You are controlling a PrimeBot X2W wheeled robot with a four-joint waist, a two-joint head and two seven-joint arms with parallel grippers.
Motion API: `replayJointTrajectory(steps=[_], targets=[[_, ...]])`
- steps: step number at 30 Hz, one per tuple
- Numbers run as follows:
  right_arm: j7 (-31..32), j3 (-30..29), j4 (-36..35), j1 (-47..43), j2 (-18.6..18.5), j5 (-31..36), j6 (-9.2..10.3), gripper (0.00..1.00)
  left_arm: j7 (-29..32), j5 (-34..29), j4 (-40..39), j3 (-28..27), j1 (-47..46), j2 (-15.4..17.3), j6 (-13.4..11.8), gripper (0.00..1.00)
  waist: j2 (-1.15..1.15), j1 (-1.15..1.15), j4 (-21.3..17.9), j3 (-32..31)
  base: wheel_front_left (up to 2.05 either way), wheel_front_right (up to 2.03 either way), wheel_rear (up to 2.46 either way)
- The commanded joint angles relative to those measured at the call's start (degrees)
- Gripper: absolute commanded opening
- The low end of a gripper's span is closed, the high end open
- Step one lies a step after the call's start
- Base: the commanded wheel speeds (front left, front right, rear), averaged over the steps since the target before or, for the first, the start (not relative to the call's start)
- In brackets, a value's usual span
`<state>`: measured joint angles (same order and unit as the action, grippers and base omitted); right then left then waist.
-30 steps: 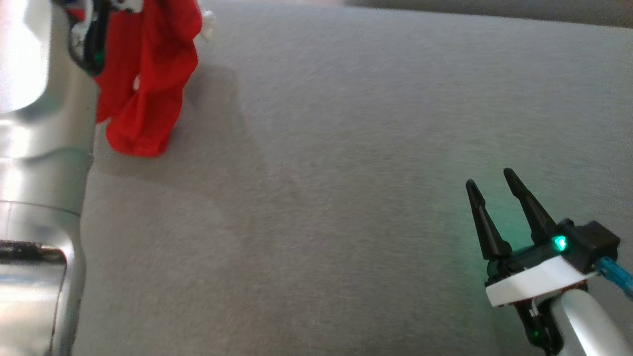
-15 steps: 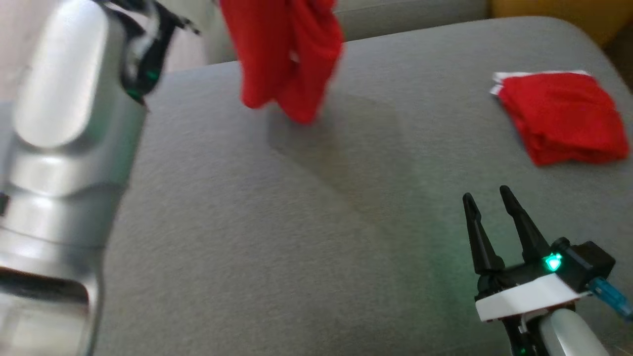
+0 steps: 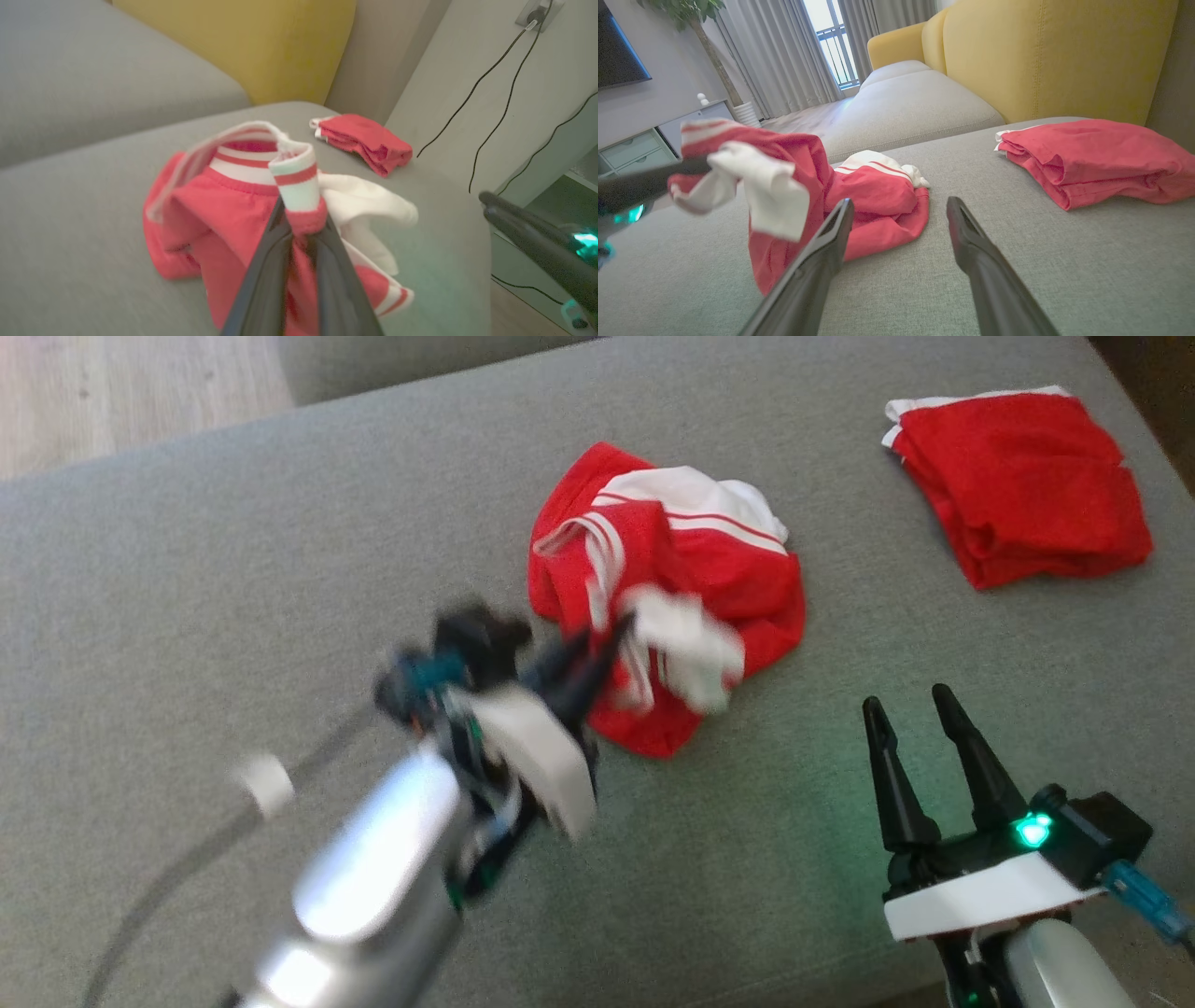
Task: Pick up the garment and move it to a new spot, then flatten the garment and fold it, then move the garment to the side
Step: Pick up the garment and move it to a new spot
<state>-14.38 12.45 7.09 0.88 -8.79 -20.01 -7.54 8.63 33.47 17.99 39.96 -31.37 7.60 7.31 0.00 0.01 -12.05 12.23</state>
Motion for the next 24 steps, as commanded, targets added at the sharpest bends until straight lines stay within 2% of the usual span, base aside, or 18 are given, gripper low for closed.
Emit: replayJointTrajectory(steps=[1,2,3,4,5,9,13,20,24], targets=[[-0.6,0.7,-1.9,2.2,-0.2,0.5,0.05,1.00,-0.9,0.0,-2.3,-1.1,-1.1,-0.1,-0.3,0.00,0.00,-0.01,0.5,0.8,0.00,0.00,0.00],[-0.6,0.4,-1.9,2.3,-0.2,0.5,0.05,1.00,-1.6,0.2,-2.1,-0.2,0.9,-0.6,-0.3,0.04,0.00,-0.01,0.9,1.0,0.00,0.00,0.00],[-0.6,0.2,-1.9,2.2,-0.3,0.5,0.05,1.00,-2.1,0.6,-2.0,0.5,2.7,-1.1,-0.5,0.36,0.00,-0.01,1.3,1.3,0.00,0.00,0.00],[-0.6,0.1,-1.9,2.2,-0.4,0.6,0.05,1.00,-2.6,0.7,-1.8,1.2,4.2,-1.5,-0.7,0.90,0.00,-0.01,1.7,1.4,0.00,0.00,0.00],[-0.6,0.0,-1.9,2.2,-0.5,0.7,0.05,1.00,-3.3,0.5,-1.7,1.8,5.3,-1.9,-1.0,1.00,0.00,-0.01,2.2,1.4,0.00,0.00,0.00],[-0.6,-0.2,-1.5,1.7,-0.9,1.1,0.05,1.00,-8.1,-0.6,-1.8,2.1,8.2,-2.7,-3.3,1.00,0.00,-0.01,4.2,-0.2,0.00,0.00,0.00],[-0.6,-0.4,-0.7,0.6,-1.2,1.3,0.05,1.00,-14.1,-1.9,-2.8,-0.2,10.7,-2.7,-7.5,1.00,0.00,-0.01,6.2,-4.3,0.00,0.00,0.00],[-0.6,-2.0,0.8,-3.2,-0.9,1.6,0.05,1.00,-21.9,-1.6,-4.8,-7.2,18.6,-1.0,-15.5,1.00,0.00,-0.01,9.8,-12.4,0.00,0.00,0.00],[-0.6,-3.7,0.8,-5.1,-0.4,1.9,0.05,1.00,-23.4,-2.7,-7.1,-11.7,22.9,-0.2,-18.4,1.00,0.00,-0.01,12.1,-14.9,0.00,0.00,0.00]])
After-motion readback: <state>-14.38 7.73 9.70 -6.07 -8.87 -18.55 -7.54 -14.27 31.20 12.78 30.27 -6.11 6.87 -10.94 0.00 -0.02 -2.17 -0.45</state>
